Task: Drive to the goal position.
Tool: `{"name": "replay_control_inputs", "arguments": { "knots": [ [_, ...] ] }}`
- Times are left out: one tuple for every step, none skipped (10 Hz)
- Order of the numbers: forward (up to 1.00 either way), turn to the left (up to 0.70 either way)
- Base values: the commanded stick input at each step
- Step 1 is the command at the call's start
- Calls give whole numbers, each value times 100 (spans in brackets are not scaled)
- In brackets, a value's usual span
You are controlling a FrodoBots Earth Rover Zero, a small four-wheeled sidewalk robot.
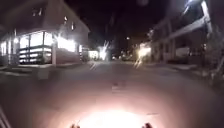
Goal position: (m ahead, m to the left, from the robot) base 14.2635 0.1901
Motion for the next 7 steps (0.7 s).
{"name": "replay_control_inputs", "arguments": {
  "knots": [
    [70, 0],
    [70, 0],
    [70, 0],
    [70, 0],
    [70, 0],
    [70, 0],
    [70, 0]
  ]
}}
